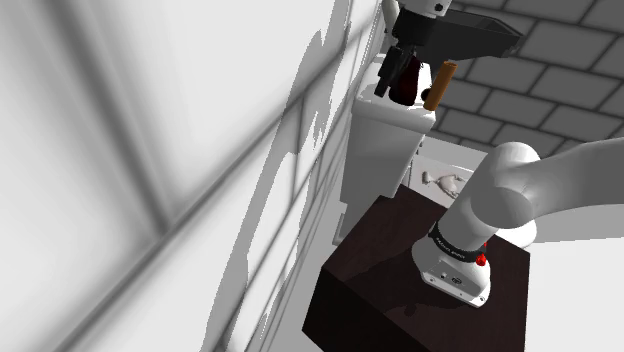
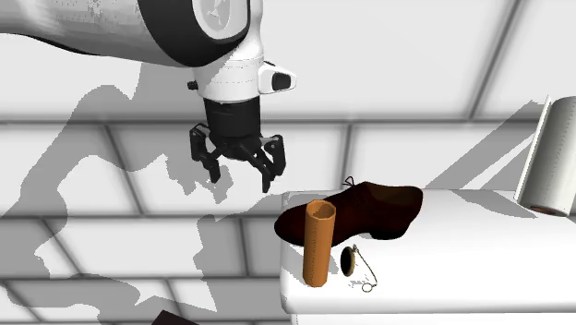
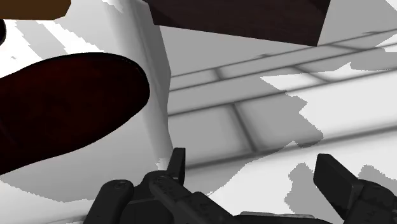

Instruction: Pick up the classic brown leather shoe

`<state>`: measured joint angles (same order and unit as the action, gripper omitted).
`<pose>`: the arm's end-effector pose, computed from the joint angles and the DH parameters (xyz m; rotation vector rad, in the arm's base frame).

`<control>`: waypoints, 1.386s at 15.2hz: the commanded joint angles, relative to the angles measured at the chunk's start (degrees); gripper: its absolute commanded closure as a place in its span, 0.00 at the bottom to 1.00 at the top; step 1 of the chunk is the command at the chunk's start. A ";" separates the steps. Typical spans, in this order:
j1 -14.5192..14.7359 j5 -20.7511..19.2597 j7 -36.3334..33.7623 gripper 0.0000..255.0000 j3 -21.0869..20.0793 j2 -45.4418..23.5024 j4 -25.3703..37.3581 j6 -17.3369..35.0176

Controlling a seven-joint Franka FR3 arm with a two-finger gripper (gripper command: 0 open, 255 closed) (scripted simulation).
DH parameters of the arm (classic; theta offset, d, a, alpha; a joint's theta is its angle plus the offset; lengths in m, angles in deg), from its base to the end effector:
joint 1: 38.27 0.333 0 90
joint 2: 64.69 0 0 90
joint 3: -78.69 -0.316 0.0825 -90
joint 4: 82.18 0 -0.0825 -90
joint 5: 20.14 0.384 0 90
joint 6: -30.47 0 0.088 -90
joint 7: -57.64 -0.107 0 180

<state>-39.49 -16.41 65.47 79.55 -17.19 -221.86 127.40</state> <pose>0.3062 -0.0061 0.5760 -3.0660 -0.1528 -0.1366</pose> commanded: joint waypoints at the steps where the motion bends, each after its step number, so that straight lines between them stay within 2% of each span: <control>1: 0.00 0.00 0.00 0.00 0.00 0.00 0.00 0.00; 9: -4.04 -3.29 4.62 0.00 9.21 -17.29 19.40 -14.36; 16: -7.02 -4.42 10.01 0.00 16.88 -34.97 39.73 -27.92; 17: -7.21 -4.42 10.32 0.00 17.22 -35.87 40.78 -28.58; 21: -7.28 -4.64 10.23 0.00 17.15 -34.98 36.74 -25.39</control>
<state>-46.70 -20.94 75.60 96.63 -52.34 -184.29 101.39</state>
